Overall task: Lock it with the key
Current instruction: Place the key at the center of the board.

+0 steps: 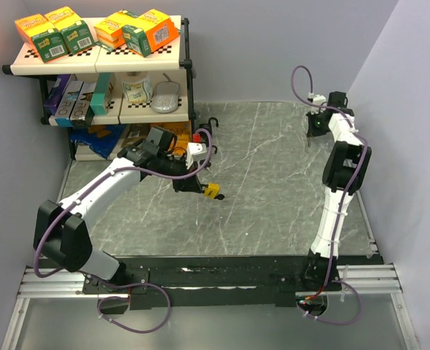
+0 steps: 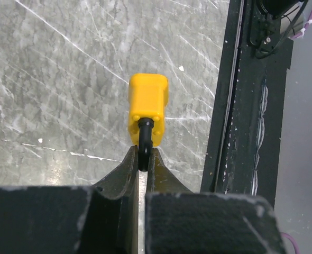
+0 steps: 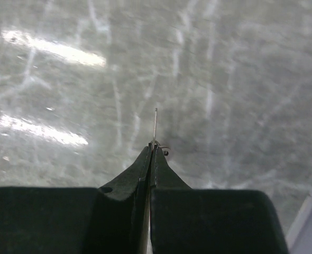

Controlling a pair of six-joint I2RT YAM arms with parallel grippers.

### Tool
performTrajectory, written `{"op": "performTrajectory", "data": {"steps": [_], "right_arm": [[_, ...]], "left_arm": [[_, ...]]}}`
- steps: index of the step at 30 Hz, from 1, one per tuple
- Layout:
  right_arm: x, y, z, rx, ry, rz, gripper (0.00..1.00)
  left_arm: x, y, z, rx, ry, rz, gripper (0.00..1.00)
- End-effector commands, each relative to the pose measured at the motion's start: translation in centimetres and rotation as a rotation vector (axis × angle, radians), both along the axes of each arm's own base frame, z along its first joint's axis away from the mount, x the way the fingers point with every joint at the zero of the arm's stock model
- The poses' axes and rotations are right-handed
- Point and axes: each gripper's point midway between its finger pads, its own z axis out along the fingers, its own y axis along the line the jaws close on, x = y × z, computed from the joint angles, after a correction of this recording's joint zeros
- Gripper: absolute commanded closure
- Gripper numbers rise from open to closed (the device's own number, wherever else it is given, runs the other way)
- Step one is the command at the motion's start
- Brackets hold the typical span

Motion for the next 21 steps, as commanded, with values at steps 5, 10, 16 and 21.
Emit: {"op": "performTrajectory", "data": {"steps": [5, 10, 16, 21], "right_arm": [[2.3, 3.1, 0.0, -0.098, -0.051, 0.115, 1.0], [2.3, 3.2, -0.5, -0.124, -0.043, 0.114, 0.89], [2.4, 3.6, 0.1, -0.117, -0.066, 0.136, 0.76], [1.6, 4.3, 2.3, -0.119, -0.094, 0.188, 0.6]], "left_arm": [[1.1, -0.8, 1.8, -0.08, -0.078, -0.051, 0.99], [1.3, -1.1, 1.9, -0.091, -0.071, -0.045, 0.99], [1.8, -1.3, 2.0, -0.089, -0.065, -0.038, 0.99], [2.2, -1.5, 3.3, -0.102, -0.075, -0.019, 0.99]]}}
